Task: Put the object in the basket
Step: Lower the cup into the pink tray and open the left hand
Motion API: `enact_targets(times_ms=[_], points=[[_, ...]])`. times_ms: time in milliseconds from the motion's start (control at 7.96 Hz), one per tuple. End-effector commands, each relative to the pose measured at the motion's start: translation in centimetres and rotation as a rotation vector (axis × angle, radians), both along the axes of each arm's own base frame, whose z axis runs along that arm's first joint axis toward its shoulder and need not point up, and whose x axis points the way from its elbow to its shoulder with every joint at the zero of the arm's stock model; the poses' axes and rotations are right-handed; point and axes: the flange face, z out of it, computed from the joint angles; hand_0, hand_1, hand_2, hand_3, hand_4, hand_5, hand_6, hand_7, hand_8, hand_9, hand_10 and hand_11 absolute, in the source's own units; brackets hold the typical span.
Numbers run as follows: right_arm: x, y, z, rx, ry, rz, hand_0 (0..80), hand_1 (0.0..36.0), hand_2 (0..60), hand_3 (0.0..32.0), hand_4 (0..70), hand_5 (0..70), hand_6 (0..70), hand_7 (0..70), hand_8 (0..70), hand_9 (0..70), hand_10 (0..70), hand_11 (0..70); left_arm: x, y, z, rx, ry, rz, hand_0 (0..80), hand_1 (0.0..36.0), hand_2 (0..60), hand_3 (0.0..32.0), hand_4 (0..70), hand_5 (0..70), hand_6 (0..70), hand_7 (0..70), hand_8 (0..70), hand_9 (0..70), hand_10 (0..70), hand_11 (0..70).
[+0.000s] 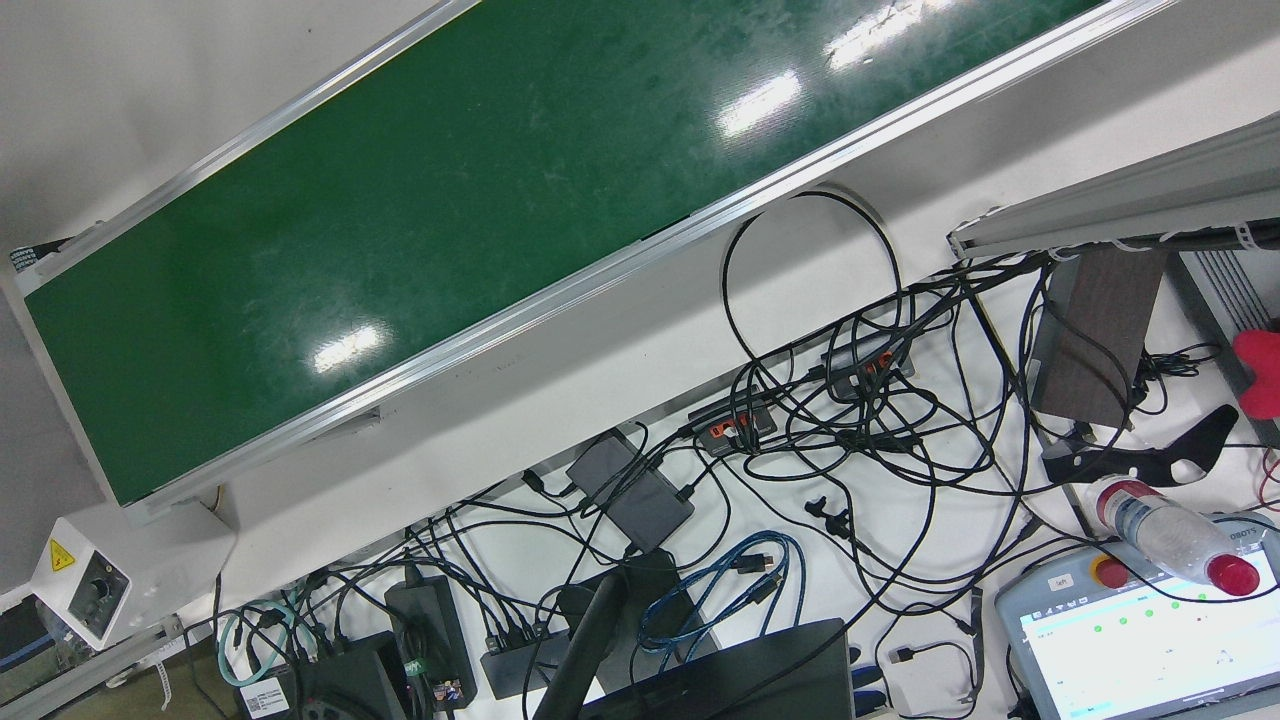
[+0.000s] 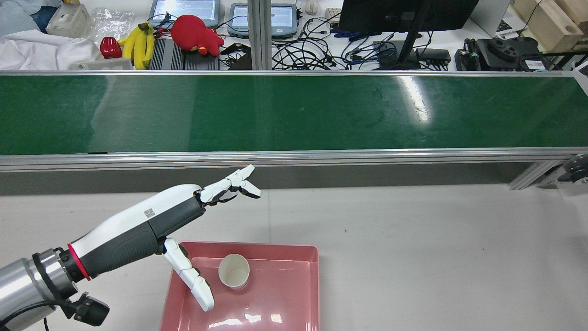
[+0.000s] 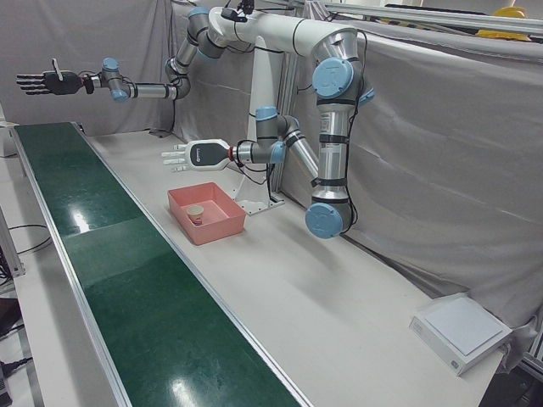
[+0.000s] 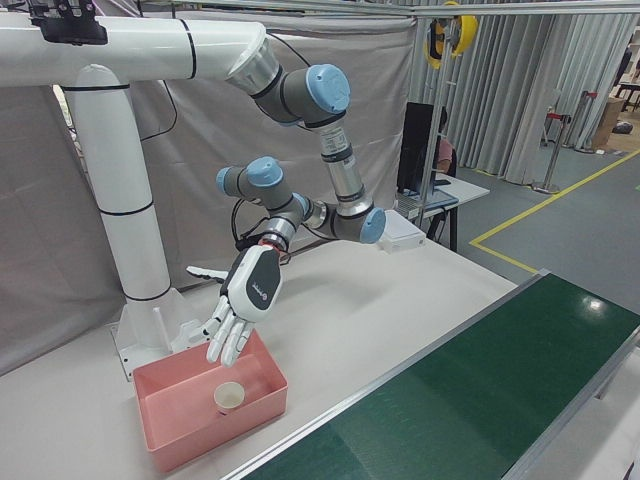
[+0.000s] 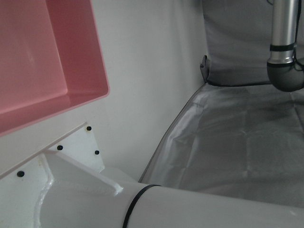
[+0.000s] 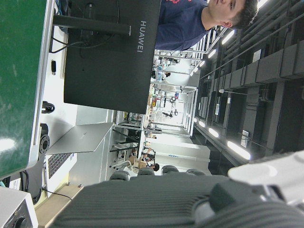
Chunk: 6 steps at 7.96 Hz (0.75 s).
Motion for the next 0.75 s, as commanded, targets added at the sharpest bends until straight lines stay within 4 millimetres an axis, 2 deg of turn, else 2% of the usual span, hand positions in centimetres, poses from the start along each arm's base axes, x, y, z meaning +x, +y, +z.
enact_targets(times_ms=[0, 126, 251, 377, 503, 628], points=[[0.0, 0.0, -0.1, 0.001, -0.001, 0.0, 0.0, 0.0, 0.0, 0.0, 0.0, 0.0, 0.0, 0.0, 0.0, 0.0, 0.0, 0.0, -6.3, -3.3, 0.0, -0.096, 0.105, -0.064, 48.5, 3.7, 0.0, 0.0, 1.5, 48.0, 3.2, 5.2, 0.8, 1.6, 9.6, 15.1], [0.0, 0.0, -0.1, 0.001, -0.001, 0.0, 0.0, 0.0, 0.0, 0.0, 0.0, 0.0, 0.0, 0.0, 0.0, 0.0, 0.0, 0.0, -7.4, -4.2, 0.1, -0.094, 0.108, -0.076, 47.9, 2.5, 0.0, 0.0, 4.5, 58.7, 5.9, 13.0, 4.2, 7.6, 14.0, 21.2], [0.0, 0.0, -0.1, 0.001, -0.001, 0.0, 0.0, 0.0, 0.0, 0.0, 0.0, 0.0, 0.0, 0.0, 0.0, 0.0, 0.0, 0.0, -8.8, -5.1, 0.2, -0.091, 0.109, -0.098, 47.3, 1.7, 0.0, 0.0, 5.6, 63.8, 7.8, 18.9, 7.9, 13.7, 17.8, 26.6], [0.0, 0.0, -0.1, 0.001, -0.001, 0.0, 0.0, 0.0, 0.0, 0.0, 0.0, 0.0, 0.0, 0.0, 0.0, 0.0, 0.0, 0.0, -10.2, -6.0, 0.3, -0.101, 0.121, -0.117, 47.1, 1.3, 0.0, 0.0, 5.9, 66.7, 8.2, 20.1, 8.6, 14.7, 18.2, 27.1], [0.0, 0.0, -0.1, 0.001, -0.001, 0.0, 0.0, 0.0, 0.0, 0.0, 0.0, 0.0, 0.0, 0.0, 0.0, 0.0, 0.0, 0.0, -11.3, -6.5, 0.9, -0.111, 0.124, -0.122, 47.3, 1.4, 0.0, 0.0, 6.0, 67.0, 7.6, 18.4, 7.9, 13.5, 18.0, 26.8], [0.0, 0.0, -0.1, 0.001, -0.001, 0.0, 0.0, 0.0, 0.0, 0.0, 0.0, 0.0, 0.0, 0.0, 0.0, 0.0, 0.0, 0.0, -12.8, -6.8, 1.4, -0.113, 0.126, -0.143, 47.5, 1.7, 0.0, 0.0, 3.7, 62.4, 7.1, 16.8, 7.1, 12.2, 16.8, 25.2]])
